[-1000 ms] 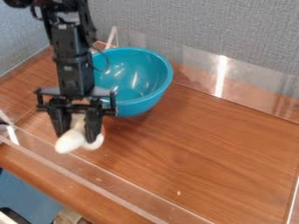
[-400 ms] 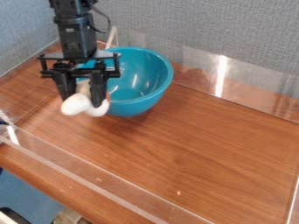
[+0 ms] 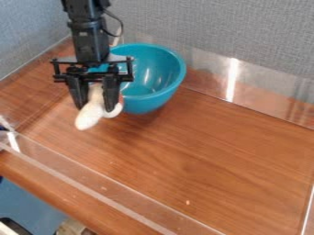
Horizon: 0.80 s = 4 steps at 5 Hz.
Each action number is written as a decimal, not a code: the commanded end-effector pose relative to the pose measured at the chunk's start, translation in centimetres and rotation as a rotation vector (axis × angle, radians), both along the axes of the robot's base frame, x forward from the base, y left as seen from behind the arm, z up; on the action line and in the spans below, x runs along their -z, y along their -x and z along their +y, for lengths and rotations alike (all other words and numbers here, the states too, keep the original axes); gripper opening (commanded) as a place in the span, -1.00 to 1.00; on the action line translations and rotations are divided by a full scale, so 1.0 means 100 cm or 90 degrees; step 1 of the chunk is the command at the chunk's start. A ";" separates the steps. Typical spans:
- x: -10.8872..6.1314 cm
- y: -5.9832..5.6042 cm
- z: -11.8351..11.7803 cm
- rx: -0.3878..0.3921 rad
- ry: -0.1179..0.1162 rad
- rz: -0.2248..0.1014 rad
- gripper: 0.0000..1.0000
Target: Put the mushroom in the blue bowl
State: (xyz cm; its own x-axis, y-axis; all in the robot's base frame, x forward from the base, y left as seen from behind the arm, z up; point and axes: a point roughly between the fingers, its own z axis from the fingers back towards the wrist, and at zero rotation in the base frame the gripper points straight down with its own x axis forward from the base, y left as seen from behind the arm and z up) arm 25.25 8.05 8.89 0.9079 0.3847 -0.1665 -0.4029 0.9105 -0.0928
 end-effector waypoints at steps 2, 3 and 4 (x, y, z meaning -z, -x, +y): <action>-0.006 -0.018 -0.002 0.015 -0.007 -0.042 -1.00; -0.006 -0.021 -0.003 0.019 -0.004 -0.046 -1.00; -0.007 -0.022 -0.005 0.023 0.000 -0.051 -1.00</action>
